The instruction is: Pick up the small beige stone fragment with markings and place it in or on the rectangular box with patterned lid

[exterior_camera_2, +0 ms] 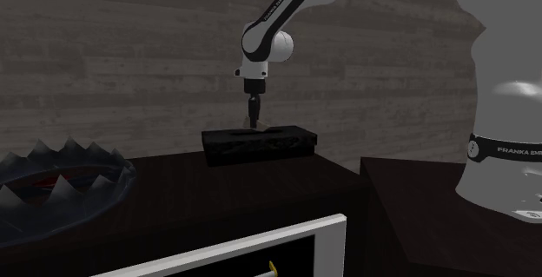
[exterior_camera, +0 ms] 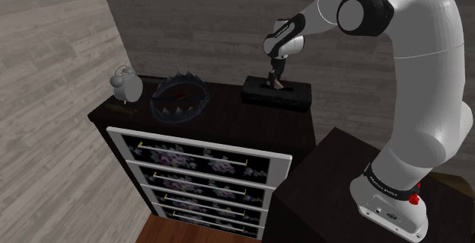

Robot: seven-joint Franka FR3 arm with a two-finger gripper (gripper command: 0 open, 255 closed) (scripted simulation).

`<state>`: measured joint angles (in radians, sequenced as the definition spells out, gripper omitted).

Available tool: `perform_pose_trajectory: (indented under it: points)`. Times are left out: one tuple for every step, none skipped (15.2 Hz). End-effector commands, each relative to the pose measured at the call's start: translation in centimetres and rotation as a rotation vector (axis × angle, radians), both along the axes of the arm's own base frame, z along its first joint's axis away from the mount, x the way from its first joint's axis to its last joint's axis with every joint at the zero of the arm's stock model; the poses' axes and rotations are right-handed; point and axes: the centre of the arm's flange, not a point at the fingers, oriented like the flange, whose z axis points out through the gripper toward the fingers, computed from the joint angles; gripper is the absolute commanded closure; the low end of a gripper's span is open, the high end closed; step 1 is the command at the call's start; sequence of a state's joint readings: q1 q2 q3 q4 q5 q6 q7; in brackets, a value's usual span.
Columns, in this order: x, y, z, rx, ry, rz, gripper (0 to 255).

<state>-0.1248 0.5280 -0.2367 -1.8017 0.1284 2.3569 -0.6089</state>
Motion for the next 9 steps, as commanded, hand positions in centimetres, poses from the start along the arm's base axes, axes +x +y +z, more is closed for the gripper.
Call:
perform_pose_trajectory:
  points:
    - [0.0, 0.0, 0.0, 0.0, 0.0, 0.0, 0]
    - [0.0, 0.0, 0.0, 0.0, 0.0, 0.0, 0]
    - [0.0, 0.0, 0.0, 0.0, 0.0, 0.0, 0]
    - [0.0, 0.0, 0.0, 0.0, 0.0, 0.0, 0]
    - [0.0, 0.0, 0.0, 0.0, 0.0, 0.0, 0]
    - [0.0, 0.1, 1.3, 0.0, 0.0, 0.0, 0]
    - [-0.1, 0.1, 2.6, 0.0, 0.0, 0.0, 0]
    - [-0.1, 0.2, 4.0, 0.0, 0.0, 0.0, 0]
    - [-0.2, 0.2, 5.0, 0.0, 0.0, 0.0, 0]
